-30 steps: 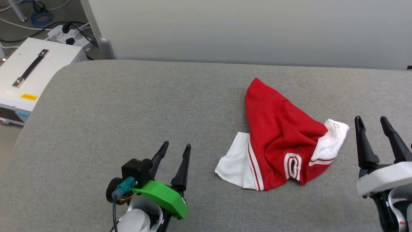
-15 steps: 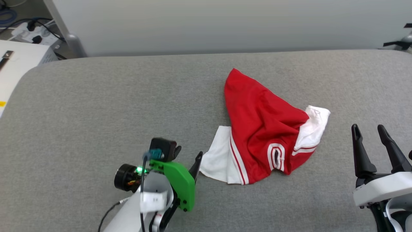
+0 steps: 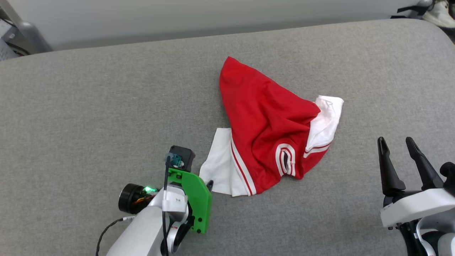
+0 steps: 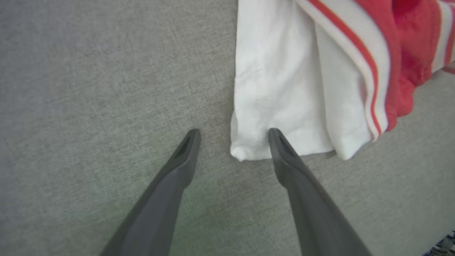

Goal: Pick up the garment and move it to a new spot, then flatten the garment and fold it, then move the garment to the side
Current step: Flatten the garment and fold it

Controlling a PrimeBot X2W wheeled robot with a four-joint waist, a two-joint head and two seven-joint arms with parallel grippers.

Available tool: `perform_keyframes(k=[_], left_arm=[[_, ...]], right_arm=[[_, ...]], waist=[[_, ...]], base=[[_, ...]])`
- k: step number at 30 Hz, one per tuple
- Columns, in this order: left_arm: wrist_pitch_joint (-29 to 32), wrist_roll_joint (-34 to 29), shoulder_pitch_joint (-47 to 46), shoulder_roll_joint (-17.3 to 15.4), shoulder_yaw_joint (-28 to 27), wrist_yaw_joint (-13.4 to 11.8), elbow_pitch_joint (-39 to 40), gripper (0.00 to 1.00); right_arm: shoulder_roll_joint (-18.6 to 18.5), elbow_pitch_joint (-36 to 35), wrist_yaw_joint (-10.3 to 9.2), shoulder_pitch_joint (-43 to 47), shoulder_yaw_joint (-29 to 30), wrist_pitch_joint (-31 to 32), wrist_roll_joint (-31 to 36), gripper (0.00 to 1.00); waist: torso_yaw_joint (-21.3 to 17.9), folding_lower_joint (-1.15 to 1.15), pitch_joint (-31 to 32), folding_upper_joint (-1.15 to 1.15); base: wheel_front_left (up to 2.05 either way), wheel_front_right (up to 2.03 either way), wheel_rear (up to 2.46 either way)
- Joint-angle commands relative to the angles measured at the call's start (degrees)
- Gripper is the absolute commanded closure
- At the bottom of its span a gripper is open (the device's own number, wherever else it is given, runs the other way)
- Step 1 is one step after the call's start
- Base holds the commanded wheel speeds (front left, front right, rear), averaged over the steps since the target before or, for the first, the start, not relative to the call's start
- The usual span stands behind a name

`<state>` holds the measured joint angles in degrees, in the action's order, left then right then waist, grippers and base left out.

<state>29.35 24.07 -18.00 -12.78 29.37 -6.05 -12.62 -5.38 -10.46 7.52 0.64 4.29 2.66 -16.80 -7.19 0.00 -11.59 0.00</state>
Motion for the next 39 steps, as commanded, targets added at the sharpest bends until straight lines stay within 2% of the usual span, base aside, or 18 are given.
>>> perform_keyframes(k=[1,2,3,10,16,25,28,31,32,33,34,39], left_arm=[[0.37,0.35,-0.58,-0.23,0.07,0.03,-1.05,0.33],[0.77,0.80,-0.46,-0.18,0.18,0.37,-1.84,0.91],[0.85,1.06,-0.42,-0.17,0.22,0.61,-2.33,1.00],[-4.42,2.25,-0.88,0.31,-1.64,0.92,-2.80,1.00],[-9.90,2.63,-1.00,-0.65,-4.94,-0.51,0.65,1.00],[-10.58,4.67,4.59,-5.24,-10.62,-3.93,7.13,1.00],[-10.67,5.88,8.16,-6.26,-12.13,-4.91,6.83,1.00],[-11.38,6.48,10.02,-6.47,-12.37,-4.80,3.85,1.00],[-11.71,6.43,10.11,-6.47,-12.31,-4.72,3.15,0.97],[-12.25,6.26,10.05,-6.49,-12.12,-4.46,2.38,0.56],[-12.95,6.06,9.86,-6.45,-11.96,-4.17,1.96,0.00],[-19.46,5.26,7.44,-5.52,-11.85,-2.09,1.97,0.00]], right_arm=[[0.19,0.30,-0.03,-1.11,-0.14,-0.49,0.27,0.00],[0.17,0.41,-0.03,-1.15,-0.13,-0.48,0.35,0.00],[0.15,0.51,-0.03,-1.19,-0.12,-0.48,0.39,0.00],[-0.07,1.97,-0.03,-0.87,0.49,0.23,0.69,0.00],[-0.04,3.91,-0.03,-0.43,0.76,0.94,0.63,0.00],[0.72,7.02,-0.03,0.74,1.67,3.23,1.57,0.00],[1.03,8.22,-0.03,1.02,2.08,4.60,2.05,0.00],[1.17,9.03,-0.03,1.06,2.22,6.03,2.42,0.00],[1.19,9.12,-0.03,1.03,2.25,6.30,2.45,0.00],[1.19,9.18,-0.03,1.01,2.28,6.60,2.50,0.00],[1.16,9.20,-0.03,0.99,2.29,6.84,2.56,0.00],[-1.04,8.46,-0.03,-0.53,1.23,9.65,2.75,0.00]], waist=[[-0.97,0.00,-1.15,0.00],[-0.99,0.00,-1.28,0.00],[-0.97,0.00,-1.36,0.00],[1.01,0.00,-0.32,0.00],[4.21,0.00,1.96,0.00],[7.47,0.00,2.97,0.00],[8.07,0.00,2.63,0.00],[8.38,0.00,2.33,0.00],[8.44,0.00,2.29,0.00],[8.51,0.00,2.26,0.00],[8.58,0.00,2.23,0.00],[9.49,0.00,1.98,0.00]], base=[[0.00,0.00,0.00],[0.00,0.00,0.00],[0.00,0.00,0.00],[0.00,0.00,0.00],[0.00,0.00,0.00],[0.00,0.00,0.00],[0.00,0.00,0.00],[0.00,0.00,0.00],[0.00,0.00,0.00],[0.00,0.00,0.00],[0.00,0.00,0.00],[0.00,0.00,0.00]])
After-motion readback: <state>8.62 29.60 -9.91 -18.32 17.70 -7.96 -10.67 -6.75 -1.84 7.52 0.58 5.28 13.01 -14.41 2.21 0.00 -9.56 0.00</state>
